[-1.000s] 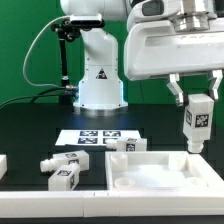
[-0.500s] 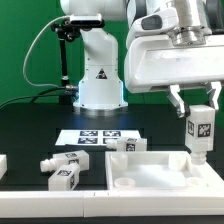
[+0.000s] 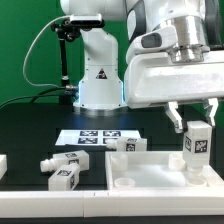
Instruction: Assemble one leg
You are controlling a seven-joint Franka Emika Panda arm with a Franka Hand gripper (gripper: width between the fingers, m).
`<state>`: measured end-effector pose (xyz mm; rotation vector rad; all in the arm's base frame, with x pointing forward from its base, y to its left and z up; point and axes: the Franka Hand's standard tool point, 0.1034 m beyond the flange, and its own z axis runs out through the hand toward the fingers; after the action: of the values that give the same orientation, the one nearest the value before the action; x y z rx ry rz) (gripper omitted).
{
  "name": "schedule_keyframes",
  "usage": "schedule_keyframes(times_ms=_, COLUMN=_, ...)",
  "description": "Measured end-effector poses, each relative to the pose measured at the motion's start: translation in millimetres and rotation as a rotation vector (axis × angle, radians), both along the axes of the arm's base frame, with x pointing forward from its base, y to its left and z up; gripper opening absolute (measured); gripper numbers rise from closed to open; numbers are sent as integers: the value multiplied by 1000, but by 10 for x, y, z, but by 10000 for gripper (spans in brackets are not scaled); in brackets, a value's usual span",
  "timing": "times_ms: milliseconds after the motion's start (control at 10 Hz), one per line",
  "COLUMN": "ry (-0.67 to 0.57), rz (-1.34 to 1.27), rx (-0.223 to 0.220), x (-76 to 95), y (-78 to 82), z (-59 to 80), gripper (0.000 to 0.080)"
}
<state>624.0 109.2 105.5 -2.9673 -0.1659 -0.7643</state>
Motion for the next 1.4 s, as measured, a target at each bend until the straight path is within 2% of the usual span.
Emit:
schedule_keyframes(times_ms=200, ry=-9, rz=-3, rx=2, x=58, y=-3, z=-15, gripper=287)
schedule_keyframes(times_ms=500, ry=0, rz=-6, rx=1, x=71, y=-10, z=-118, gripper=287)
schedule_keyframes(times_ms=900, ry=-70, rz=-48, rx=27, x=108, y=-4, z=-124, gripper=287)
schedule_keyframes(times_ms=1200, ry=-72, rz=-36, rx=20, x=105, y=-3, z=-128, gripper=287)
schedule_keyframes(times_ms=1300, ry=-58, rz=-35, rx=18, x=102, y=0, z=-139, gripper=385)
schedule_keyframes(times_ms=1400, ry=-32, rz=-33, rx=14, x=104, y=-19, z=-146, gripper=526)
